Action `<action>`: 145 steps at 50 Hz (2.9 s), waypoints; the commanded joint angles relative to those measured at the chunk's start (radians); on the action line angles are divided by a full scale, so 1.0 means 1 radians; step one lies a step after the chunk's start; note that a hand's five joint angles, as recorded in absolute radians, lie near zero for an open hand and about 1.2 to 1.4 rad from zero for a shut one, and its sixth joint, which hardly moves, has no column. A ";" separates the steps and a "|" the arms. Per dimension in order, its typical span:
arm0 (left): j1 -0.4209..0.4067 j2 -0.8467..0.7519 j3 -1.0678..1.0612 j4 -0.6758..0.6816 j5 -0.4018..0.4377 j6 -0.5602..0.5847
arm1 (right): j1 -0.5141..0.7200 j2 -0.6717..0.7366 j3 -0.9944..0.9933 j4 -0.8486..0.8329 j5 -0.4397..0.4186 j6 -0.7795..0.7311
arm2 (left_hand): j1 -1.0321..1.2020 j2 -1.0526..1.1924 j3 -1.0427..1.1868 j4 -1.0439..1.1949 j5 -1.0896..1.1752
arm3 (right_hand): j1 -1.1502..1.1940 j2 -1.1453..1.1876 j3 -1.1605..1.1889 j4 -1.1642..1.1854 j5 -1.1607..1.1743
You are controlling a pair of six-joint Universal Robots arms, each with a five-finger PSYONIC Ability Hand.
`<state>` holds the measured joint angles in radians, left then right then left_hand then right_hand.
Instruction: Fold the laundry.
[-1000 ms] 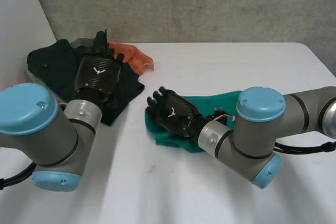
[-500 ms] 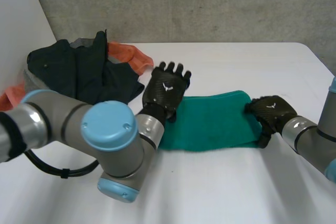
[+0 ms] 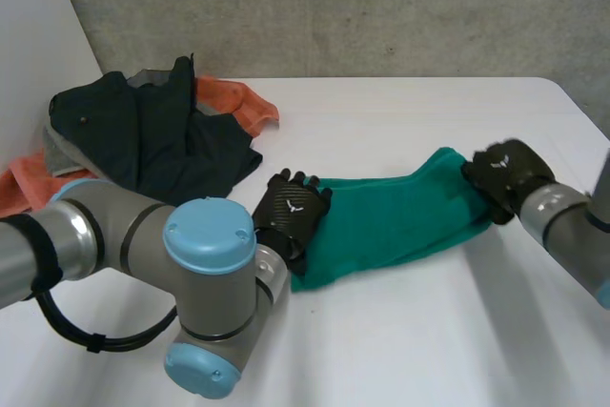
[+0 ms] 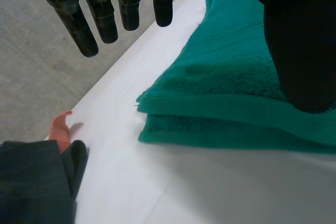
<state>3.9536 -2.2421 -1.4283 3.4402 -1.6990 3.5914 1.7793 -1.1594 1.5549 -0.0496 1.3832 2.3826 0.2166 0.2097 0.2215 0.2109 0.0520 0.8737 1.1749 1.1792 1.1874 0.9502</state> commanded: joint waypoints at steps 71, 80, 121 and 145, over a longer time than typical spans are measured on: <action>0.047 0.111 0.172 -0.239 0.059 -0.151 | 0.219 0.136 -0.190 0.050 -0.012 0.573 | -0.021 -0.014 -0.026 -0.015 -0.031 | -0.699 -1.000 -1.005 -1.013 -0.950; 0.145 0.266 0.149 -0.309 0.281 -0.158 | 0.161 0.050 0.031 -0.010 -0.027 0.770 | -0.015 -0.008 -0.020 -0.009 -0.025 | -0.699 -1.000 -1.005 -1.013 -0.950; 0.165 0.294 0.135 -0.366 0.401 -0.195 | 0.264 0.349 -0.183 -0.199 0.014 0.874 | -0.009 -0.002 -0.014 -0.003 -0.019 | 0.523 0.221 0.217 0.209 0.272; 0.164 0.273 0.135 -0.362 0.401 -0.197 | -0.199 0.688 -0.893 0.008 -0.019 0.774 | -0.003 0.004 -0.008 0.003 -0.013 | 0.523 0.221 0.217 0.209 0.272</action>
<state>4.1185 -1.9603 -1.2932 3.0782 -1.2968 3.3960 1.7103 -0.6300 0.9672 -0.1252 1.3594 3.1978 0.1657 0.1647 0.1689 0.1663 0.0437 0.9131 1.1273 1.1407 1.1867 0.9212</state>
